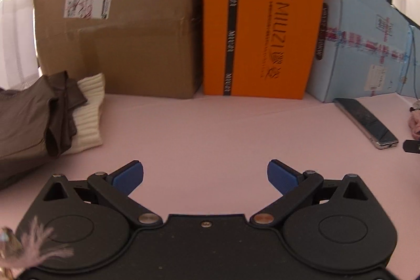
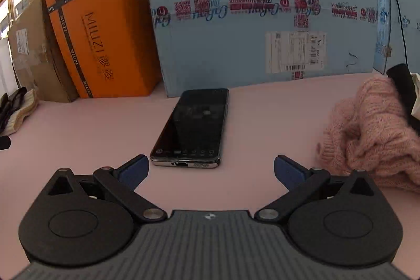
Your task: Fold clothes
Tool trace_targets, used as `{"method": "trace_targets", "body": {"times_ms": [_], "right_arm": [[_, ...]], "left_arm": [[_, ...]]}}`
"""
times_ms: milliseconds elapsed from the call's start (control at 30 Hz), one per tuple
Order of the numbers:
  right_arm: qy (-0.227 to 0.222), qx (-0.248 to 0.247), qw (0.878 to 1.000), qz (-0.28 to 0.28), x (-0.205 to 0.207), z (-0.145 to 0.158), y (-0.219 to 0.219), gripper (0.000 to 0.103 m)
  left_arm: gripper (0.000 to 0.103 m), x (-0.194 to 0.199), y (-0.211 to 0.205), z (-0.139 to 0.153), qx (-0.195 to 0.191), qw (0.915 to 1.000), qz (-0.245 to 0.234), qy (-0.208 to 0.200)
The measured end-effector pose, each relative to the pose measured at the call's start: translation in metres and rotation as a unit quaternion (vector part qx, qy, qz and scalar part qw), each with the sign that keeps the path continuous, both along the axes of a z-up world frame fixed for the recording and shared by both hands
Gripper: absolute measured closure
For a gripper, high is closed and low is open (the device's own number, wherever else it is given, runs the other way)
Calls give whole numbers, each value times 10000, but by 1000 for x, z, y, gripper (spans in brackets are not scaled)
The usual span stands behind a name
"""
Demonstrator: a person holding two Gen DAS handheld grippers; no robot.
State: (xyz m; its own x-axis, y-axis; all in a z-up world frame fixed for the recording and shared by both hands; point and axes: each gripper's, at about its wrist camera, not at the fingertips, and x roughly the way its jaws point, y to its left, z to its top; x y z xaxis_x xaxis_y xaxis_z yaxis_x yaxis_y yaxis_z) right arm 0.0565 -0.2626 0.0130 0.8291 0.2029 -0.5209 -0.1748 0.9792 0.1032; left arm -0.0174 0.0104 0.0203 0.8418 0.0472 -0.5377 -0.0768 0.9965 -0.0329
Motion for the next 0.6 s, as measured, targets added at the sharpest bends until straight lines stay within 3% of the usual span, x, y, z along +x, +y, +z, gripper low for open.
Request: {"method": "trace_targets", "body": {"times_ms": [167,433,600], "right_arm": [[227,-365,9986,-313,4,-4,-6,1],[480,-518,9931,-932,15,-9,-21,0],[505,-525,9917,-1064,18,-10,-26,0]], "left_arm": [[0,10,16,-18,-284,9986,277,353],[0,15,8,-23,15,9986,279,456],[0,19,10,-24,-11,9986,274,451]]}}
